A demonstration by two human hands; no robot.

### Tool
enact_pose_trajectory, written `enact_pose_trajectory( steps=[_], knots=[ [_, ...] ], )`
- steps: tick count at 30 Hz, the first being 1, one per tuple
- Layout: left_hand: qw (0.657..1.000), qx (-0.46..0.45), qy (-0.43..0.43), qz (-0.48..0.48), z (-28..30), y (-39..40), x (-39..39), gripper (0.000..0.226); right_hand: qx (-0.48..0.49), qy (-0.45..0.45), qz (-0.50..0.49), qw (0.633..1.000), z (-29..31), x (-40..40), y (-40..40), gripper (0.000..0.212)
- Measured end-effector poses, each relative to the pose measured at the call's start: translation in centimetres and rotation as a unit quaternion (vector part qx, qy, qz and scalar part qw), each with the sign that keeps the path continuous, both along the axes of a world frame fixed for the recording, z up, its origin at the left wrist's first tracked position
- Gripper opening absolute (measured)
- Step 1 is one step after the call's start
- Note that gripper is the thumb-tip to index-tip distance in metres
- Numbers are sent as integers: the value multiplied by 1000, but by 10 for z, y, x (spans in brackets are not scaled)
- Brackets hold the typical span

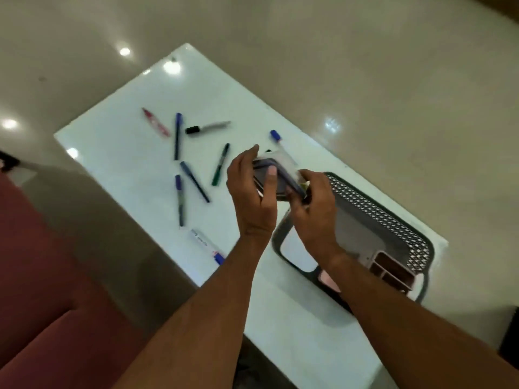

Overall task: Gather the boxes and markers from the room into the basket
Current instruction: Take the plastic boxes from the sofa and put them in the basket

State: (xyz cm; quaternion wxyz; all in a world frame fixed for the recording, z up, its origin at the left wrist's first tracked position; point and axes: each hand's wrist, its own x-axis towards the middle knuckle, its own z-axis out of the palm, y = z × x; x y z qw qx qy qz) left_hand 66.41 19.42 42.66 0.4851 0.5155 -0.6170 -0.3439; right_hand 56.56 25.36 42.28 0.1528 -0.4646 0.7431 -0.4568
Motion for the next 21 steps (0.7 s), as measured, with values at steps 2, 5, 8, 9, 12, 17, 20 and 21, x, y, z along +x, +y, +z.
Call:
enact_pose_trajectory(
  steps=[2,5,8,9,12,17,20,21],
  knots=[
    [999,14,-13,-42,1,13,-34,48,4,-50,-57,997,0,-33,22,29],
    [993,62,-38,-96,-5,30,-72,55,16,-187,-140,972,2,-65,48,29],
    [983,121,-44,-131,-13,44,-100,59,37,-291,-196,936,1,-86,66,28],
    [980,133,-54,-140,-16,47,-108,56,50,-303,-209,928,-3,-92,69,26],
    [972,135,-101,-163,-25,49,-122,48,122,-292,-232,920,-15,-107,71,18],
    [948,166,-159,-220,-40,46,-129,47,271,-226,-223,909,-36,-128,78,25],
    [934,189,-187,-241,-48,48,-131,47,313,-182,-215,907,-37,-130,81,29],
    [929,193,-200,-246,-49,48,-133,47,320,-172,-211,907,-37,-131,81,31]
  ],
)
